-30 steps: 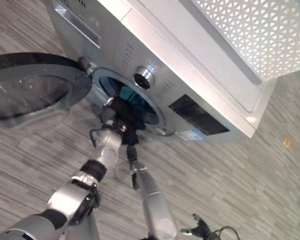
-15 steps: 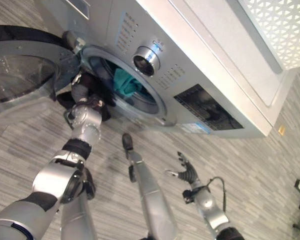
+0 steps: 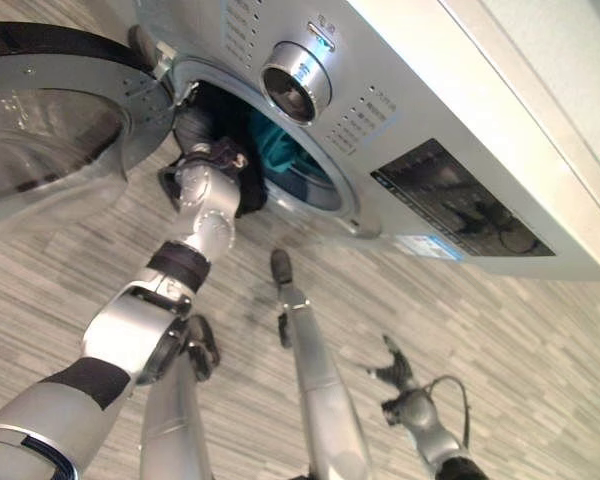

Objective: Grab the laundry basket,head to the washer,open it,put in the laundry and shut it.

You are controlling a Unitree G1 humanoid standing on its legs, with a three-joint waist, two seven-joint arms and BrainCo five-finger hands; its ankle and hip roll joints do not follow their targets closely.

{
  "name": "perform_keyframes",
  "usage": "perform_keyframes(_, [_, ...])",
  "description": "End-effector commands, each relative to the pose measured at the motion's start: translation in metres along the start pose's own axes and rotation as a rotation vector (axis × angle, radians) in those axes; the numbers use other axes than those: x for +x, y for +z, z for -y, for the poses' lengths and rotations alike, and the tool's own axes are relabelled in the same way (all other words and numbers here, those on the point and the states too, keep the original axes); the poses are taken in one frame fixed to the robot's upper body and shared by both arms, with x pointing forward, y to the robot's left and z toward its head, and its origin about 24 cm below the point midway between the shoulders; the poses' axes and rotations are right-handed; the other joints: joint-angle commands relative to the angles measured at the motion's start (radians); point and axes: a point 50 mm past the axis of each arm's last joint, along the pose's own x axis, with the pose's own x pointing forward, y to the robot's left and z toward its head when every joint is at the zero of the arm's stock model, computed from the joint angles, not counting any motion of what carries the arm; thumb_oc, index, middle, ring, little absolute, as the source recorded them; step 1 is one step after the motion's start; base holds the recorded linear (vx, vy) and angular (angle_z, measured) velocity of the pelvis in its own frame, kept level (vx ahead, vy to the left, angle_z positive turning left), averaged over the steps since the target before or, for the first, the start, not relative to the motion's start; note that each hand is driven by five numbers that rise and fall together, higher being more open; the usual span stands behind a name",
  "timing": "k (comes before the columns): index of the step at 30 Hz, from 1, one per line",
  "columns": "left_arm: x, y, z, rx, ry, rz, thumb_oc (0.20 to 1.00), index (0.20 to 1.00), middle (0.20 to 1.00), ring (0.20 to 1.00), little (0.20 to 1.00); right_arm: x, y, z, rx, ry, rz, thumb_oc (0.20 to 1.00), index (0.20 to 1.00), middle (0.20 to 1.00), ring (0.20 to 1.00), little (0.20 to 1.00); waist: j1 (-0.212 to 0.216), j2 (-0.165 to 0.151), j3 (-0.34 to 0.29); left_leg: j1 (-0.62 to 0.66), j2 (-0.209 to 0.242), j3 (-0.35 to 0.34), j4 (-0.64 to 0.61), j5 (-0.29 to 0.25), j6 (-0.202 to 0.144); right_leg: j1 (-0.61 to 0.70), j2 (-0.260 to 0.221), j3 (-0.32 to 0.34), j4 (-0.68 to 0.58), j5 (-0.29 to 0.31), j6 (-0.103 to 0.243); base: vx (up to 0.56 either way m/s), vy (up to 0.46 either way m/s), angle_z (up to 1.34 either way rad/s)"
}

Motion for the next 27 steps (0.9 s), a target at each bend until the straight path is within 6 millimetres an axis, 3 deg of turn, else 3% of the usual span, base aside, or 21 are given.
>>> perform_keyframes(1, [-0.001,0.033,0.055,-0.185,-0.165,0.126,0.200,0.200,0.200,0.200,0.200,-0.007,-0.008,0.011,0.036,-0.052,-0.006,1.000,1.000,1.000,1.000,1.000,-0.027,0.049,-0.037,-0.099,-0.001,-0.034,-0.061,0.050,0.056,0.014,0.005,-0.024,0.104,-0.207,-0.027,0.02,0.045,-0.14])
perform_keyframes(6, [-0.008,0.037,0.067,-0.373,-0.164,0.124,0.200,0.200,0.200,0.200,0.200,0.002,0.008,0.013,0.066,-0.080,0.026,1.000,1.000,1.000,1.000,1.000,-0.024,0.064,-0.023,-0.118,0.000,-0.013,-0.050,0.041,0.059,-0.018,0.004,-0.012,0.118,-0.203,-0.018,0.02,0.042,-0.06])
perform_keyframes(9, [-0.022,0.030,0.084,-0.517,-0.193,0.093,0.200,0.200,0.200,0.200,0.200,0.007,0.028,0.017,0.079,-0.096,0.089,1.000,1.000,1.000,1.000,1.000,-0.027,0.070,-0.008,-0.132,0.001,-0.001,-0.049,0.038,0.054,-0.038,0.000,-0.003,0.117,-0.197,-0.009,0.02,0.014,-0.06])
perform_keyframes(17, [-0.033,0.021,0.096,-0.637,-0.205,0.044,0.200,0.200,0.200,0.200,0.200,0.009,0.050,0.024,0.131,-0.112,0.171,1.000,1.000,1.000,1.000,1.000,-0.040,0.057,0.011,-0.158,0.014,0.018,-0.034,0.029,0.048,-0.068,0.007,0.007,0.118,-0.187,-0.002,0.02,0.005,-0.04])
perform_keyframes(19, [-0.028,0.037,0.100,-0.709,-0.205,0.079,0.200,0.200,0.200,0.200,0.200,0.006,0.065,0.032,0.161,-0.122,0.243,1.000,1.000,1.000,1.000,1.000,-0.054,0.052,0.029,-0.171,0.032,0.037,-0.037,0.028,0.038,-0.087,0.008,0.010,0.101,-0.179,0.006,0.07,0.006,-0.08])
perform_keyframes(27, [-0.026,0.060,0.104,-0.742,-0.234,0.157,0.200,0.200,0.200,0.200,0.200,0.005,0.081,0.043,0.197,-0.141,0.310,1.000,1.000,1.000,1.000,1.000,-0.060,0.047,0.055,-0.188,0.055,0.078,-0.022,0.007,0.047,-0.116,0.023,0.015,0.078,-0.158,0.027,0.05,0.030,-0.16])
